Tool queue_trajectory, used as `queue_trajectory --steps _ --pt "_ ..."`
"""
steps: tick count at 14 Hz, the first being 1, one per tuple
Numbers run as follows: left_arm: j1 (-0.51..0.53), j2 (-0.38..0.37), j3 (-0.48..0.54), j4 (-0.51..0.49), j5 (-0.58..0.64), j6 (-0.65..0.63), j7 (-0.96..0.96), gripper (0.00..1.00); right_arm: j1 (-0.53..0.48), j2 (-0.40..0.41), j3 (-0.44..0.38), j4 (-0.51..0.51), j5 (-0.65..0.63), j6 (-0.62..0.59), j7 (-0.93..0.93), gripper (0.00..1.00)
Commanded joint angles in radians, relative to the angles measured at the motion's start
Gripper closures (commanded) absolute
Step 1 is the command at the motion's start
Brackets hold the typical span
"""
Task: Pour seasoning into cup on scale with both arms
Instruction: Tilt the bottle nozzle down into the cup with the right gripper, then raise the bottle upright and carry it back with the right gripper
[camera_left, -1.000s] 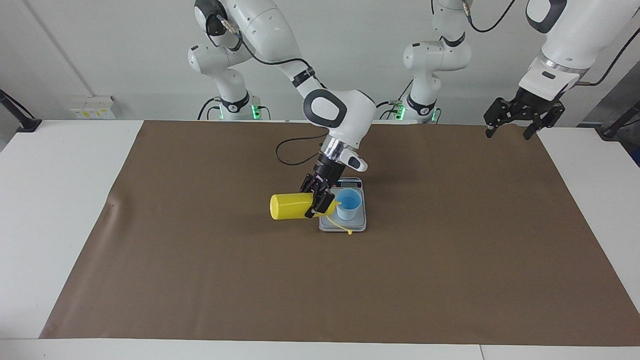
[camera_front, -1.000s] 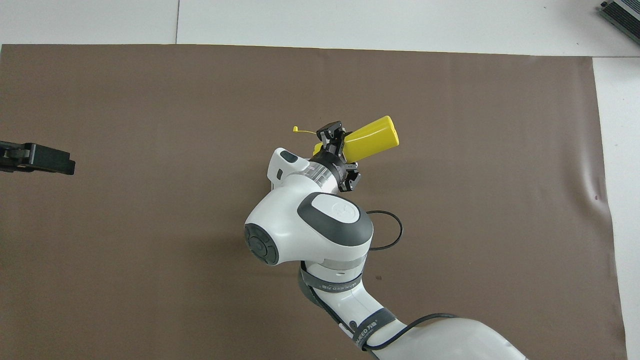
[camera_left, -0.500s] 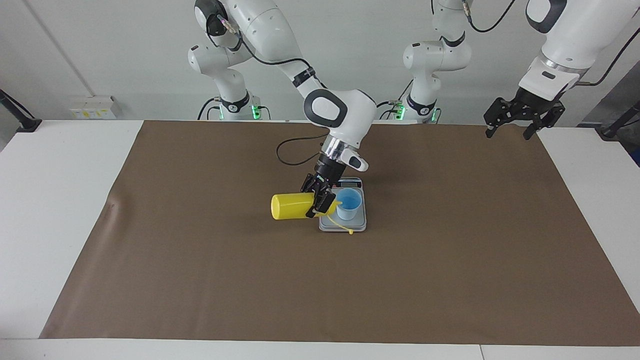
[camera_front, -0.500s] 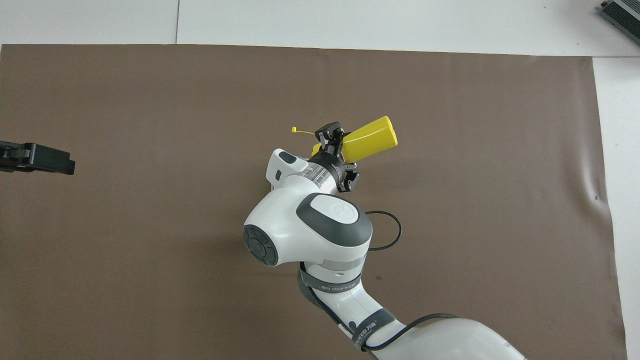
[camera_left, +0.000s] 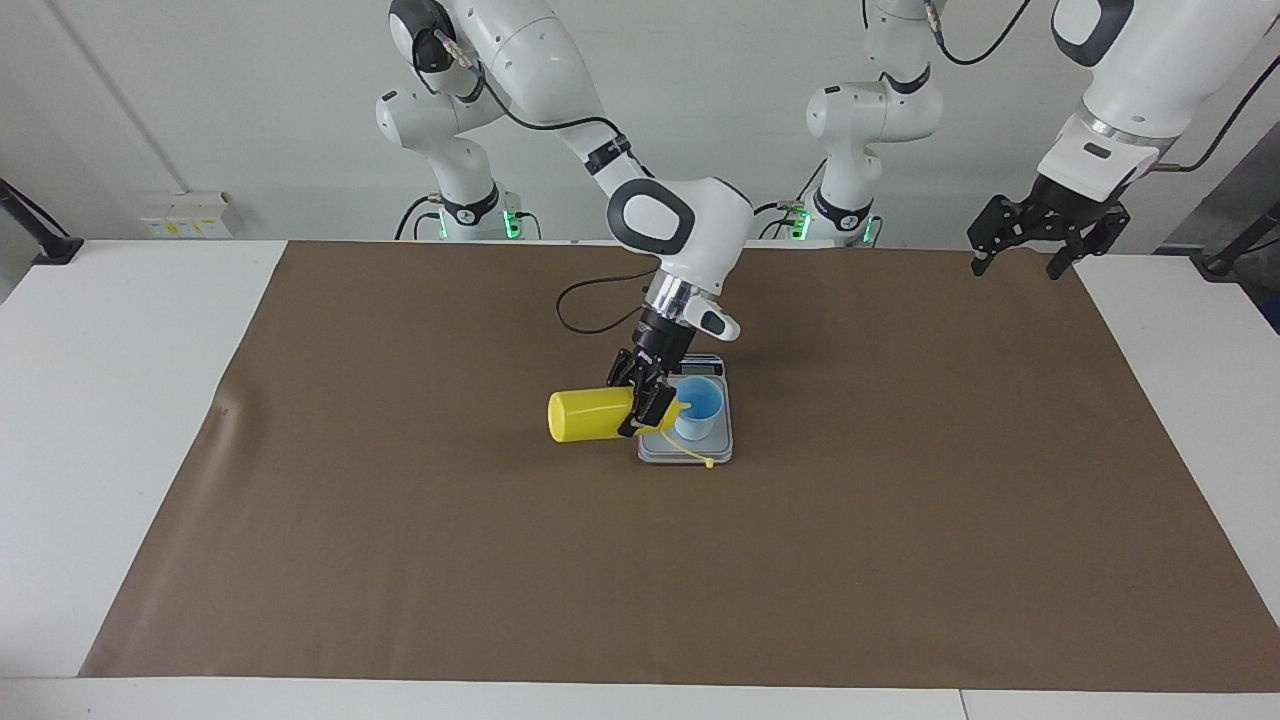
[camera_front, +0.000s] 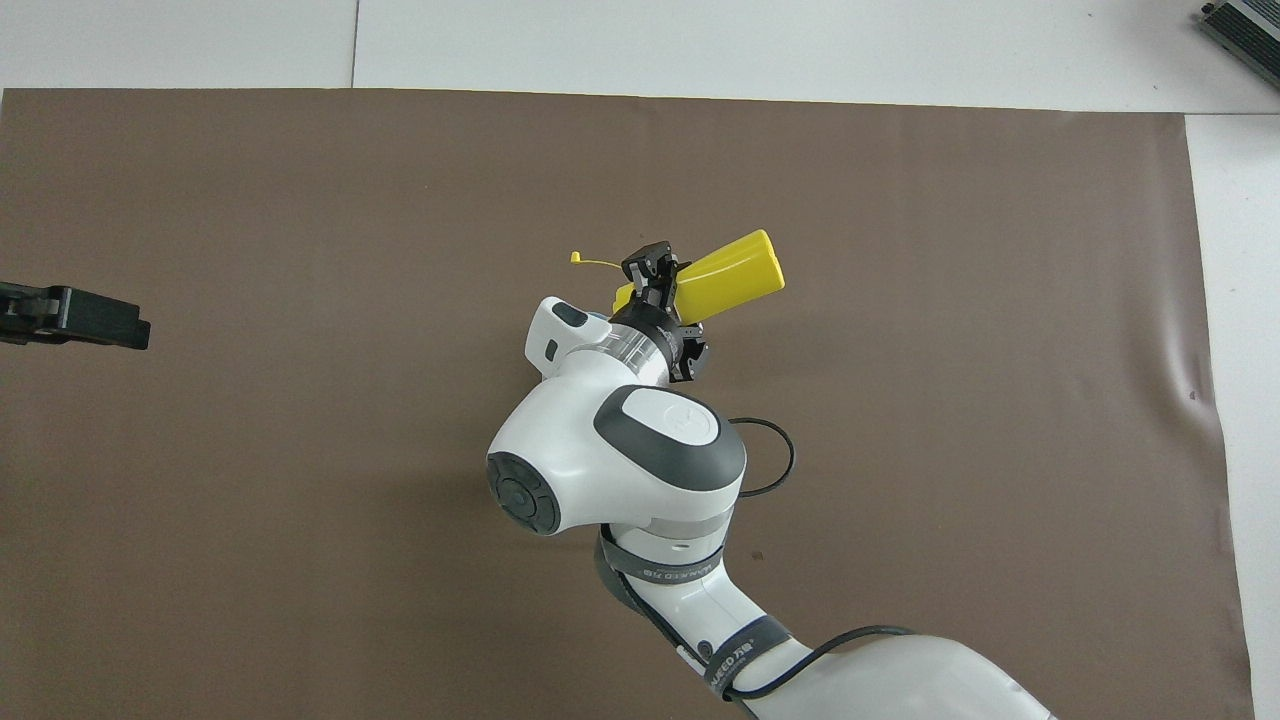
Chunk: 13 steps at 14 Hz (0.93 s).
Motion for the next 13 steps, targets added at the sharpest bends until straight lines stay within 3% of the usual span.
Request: queue_trajectory --steps 1,4,13 --pt "0.013 -0.017 -0.004 -0.013 -0.006 -0.009 0.014 0.0 -0.055 -0.037 0.008 0.014 0.069 0.028 -0.013 1.0" --pt "0.012 -0.017 -0.004 -0.013 -0.006 -0.009 0.014 0.0 -0.111 -0.092 0.008 0.006 0.212 0.087 -0.091 1.0" --pt "0.012 -0.017 -0.004 -0.013 -0.006 -0.009 0.014 0.0 -0.246 -0.22 0.008 -0.023 0.699 0.085 -0.235 1.0"
